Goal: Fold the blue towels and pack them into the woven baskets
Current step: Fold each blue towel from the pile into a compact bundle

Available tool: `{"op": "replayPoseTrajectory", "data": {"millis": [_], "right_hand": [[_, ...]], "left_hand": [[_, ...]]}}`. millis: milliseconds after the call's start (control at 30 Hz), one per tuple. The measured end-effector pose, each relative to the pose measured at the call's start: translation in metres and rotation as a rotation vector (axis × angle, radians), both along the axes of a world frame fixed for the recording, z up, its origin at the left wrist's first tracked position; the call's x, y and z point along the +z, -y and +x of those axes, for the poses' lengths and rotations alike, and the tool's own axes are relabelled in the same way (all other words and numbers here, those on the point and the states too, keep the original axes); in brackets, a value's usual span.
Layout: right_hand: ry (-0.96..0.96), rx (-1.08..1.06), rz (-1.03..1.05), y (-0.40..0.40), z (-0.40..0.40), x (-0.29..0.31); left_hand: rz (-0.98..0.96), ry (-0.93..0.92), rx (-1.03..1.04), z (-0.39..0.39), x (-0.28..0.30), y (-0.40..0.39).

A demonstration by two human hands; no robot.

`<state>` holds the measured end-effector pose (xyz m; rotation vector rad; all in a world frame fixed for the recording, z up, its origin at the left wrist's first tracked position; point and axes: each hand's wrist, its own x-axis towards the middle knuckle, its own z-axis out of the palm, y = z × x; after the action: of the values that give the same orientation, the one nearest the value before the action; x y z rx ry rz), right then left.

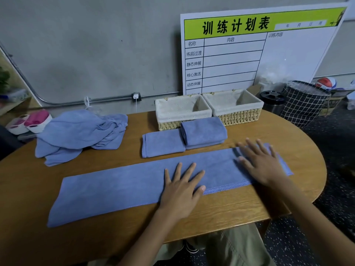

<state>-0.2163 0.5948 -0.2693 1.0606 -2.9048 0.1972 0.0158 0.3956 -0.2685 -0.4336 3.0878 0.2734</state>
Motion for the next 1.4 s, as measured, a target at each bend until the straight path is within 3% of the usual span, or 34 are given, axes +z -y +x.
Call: {"op": "replayPoseTrajectory", "data": {"millis": [100, 267, 533, 667, 1133, 1200, 1267, 1333, 1400], "right_hand": [[0.091, 0.105, -0.053, 0.022, 0.025, -0.013], [0.137, 0.1, -0.051, 0.021, 0.025, -0.022], [0.137, 0.093, -0.043, 0.02, 0.027, -0.019], [0.138, 0.099, -0.046, 0.021, 0.026, -0.02], [0.128, 0.092, -0.054, 0.019, 0.028, -0.016], [0.123, 0.094, -0.055, 0.02, 0.029, -0.016], [0.123, 0.091, -0.056, 0.02, 0.03, -0.015], [0.116, 0.098, -0.053, 0.02, 0.03, -0.013], [0.089, 0.117, -0.066, 0.019, 0.026, -0.009]], "left_hand": [[-0.012, 0.021, 0.015, -0.001, -0.008, 0.001], [0.018, 0.04, 0.114, 0.016, -0.006, 0.027], [-0.106, 0.107, 0.452, 0.123, -0.017, 0.139], [-0.056, 0.168, 0.573, 0.164, -0.013, 0.182], [-0.162, 0.167, 0.58, 0.177, -0.013, 0.195], [-0.191, 0.12, 0.587, 0.172, -0.012, 0.191], [-0.16, -0.052, 0.557, 0.153, -0.01, 0.177], [-0.11, -0.306, 0.399, 0.115, -0.007, 0.142], [-0.025, -0.429, 0.198, 0.064, 0.007, 0.084]]}}
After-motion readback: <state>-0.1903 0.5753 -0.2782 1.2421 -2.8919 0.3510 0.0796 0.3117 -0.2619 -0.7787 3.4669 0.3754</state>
